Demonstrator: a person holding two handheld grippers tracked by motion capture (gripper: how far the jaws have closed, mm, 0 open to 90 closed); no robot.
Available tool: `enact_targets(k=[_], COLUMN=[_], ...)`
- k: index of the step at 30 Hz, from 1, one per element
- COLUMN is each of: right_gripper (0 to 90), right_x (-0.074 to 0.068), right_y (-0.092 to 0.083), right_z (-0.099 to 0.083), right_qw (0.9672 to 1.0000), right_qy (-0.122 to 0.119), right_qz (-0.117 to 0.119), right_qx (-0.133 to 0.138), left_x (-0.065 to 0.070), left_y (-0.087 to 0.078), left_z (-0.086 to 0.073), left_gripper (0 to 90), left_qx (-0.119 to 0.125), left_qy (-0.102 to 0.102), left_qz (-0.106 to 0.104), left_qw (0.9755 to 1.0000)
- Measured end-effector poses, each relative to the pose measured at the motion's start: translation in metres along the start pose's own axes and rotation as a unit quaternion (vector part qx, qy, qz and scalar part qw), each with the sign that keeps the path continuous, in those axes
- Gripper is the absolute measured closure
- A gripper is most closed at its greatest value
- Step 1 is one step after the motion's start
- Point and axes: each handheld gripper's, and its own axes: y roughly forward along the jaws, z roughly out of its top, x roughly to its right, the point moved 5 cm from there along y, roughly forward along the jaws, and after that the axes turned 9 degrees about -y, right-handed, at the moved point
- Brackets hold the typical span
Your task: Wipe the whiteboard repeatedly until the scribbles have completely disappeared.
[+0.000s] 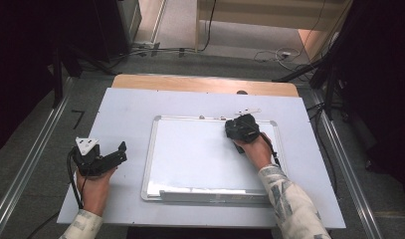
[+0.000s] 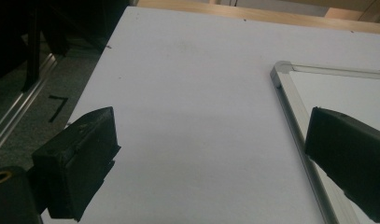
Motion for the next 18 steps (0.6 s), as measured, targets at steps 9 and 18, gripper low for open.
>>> enact_targets(k=[9, 18], right_gripper=[38.8, 38.7], right_x=[0.013, 0.027], right_y=[-0.003, -0.007], right_z=[-0.008, -0.015], right_qw=[0.9999, 0.9996], right_qy=[0.014, 0.023], right_qz=[-0.007, -0.012], right_qx=[0.005, 0.008], left_x=[0.0, 0.001], left_y=[0.0, 0.001], left_z=[0.0, -0.001], left_gripper=[3.2, 3.2], left_qx=[0.0, -0.001], left_qy=[0.001, 0.001], left_qz=[0.001, 0.0], left_qw=[1.0, 1.0])
